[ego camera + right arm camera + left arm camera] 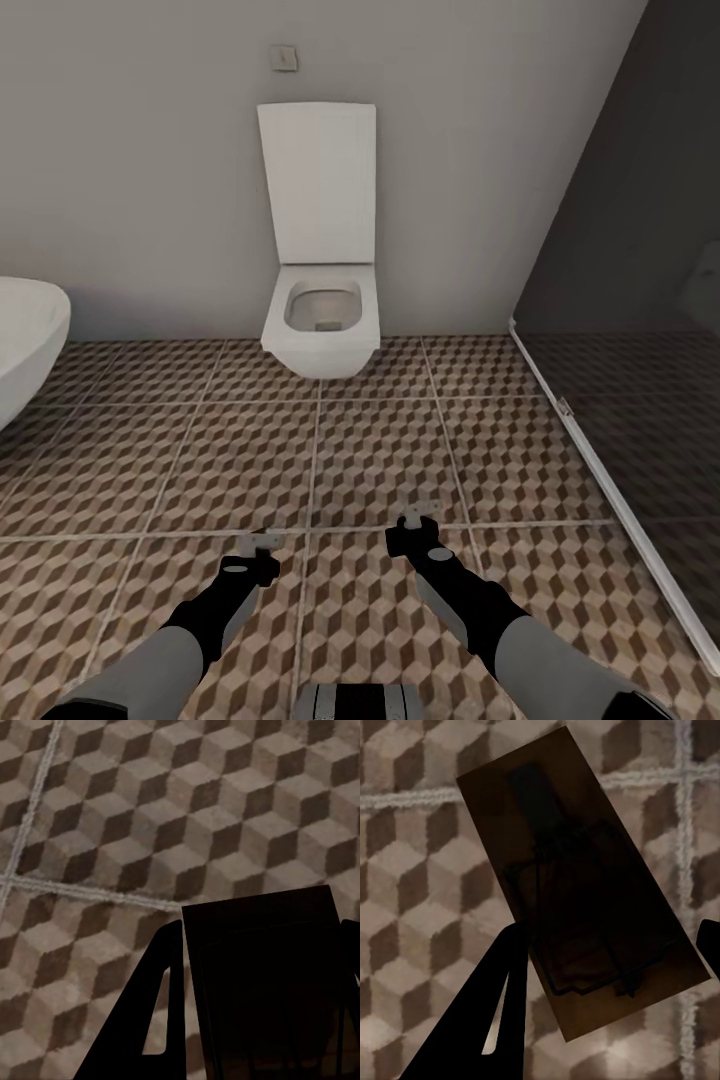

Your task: Take the four mousetraps from the cabinet in the bathroom and place them on the bathroom floor. Make sure all four end up on the same floor surface, and ensure that at least two of them are either under or directly next to the same bathroom sink.

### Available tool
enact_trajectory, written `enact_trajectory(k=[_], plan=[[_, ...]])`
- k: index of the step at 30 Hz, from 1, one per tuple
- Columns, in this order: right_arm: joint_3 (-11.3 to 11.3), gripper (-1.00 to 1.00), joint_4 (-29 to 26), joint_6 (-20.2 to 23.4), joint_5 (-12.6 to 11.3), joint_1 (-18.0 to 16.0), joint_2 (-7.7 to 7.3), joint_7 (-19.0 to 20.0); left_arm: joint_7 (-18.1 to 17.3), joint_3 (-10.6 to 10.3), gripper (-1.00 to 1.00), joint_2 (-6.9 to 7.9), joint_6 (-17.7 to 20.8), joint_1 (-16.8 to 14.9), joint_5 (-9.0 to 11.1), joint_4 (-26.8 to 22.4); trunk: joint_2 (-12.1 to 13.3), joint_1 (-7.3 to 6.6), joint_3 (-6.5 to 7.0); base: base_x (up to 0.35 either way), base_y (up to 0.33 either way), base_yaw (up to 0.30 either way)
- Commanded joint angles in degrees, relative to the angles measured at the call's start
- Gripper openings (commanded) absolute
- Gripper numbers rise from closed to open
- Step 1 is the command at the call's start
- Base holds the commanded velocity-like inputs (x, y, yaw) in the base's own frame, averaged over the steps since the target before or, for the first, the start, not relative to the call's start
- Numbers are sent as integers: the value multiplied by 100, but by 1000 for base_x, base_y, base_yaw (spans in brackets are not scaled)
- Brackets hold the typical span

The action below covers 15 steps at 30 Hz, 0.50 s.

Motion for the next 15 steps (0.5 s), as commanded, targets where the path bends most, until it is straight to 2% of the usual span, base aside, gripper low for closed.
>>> enact_trajectory(k=[1,10,15], plan=[[41,-100,-11,20,-44,-6,-5,-50,44,-49,-100,4,38,-1,16,-11,-43,21,-22,0,0,0],[42,-100,-11,20,-44,-6,-5,-50,44,-49,-100,4,38,-1,16,-11,-404,219,-184,0,0,0],[42,-100,-11,20,-44,-6,-5,-50,43,-49,-100,4,38,-1,16,-11,-411,232,-295,0,0,0]])
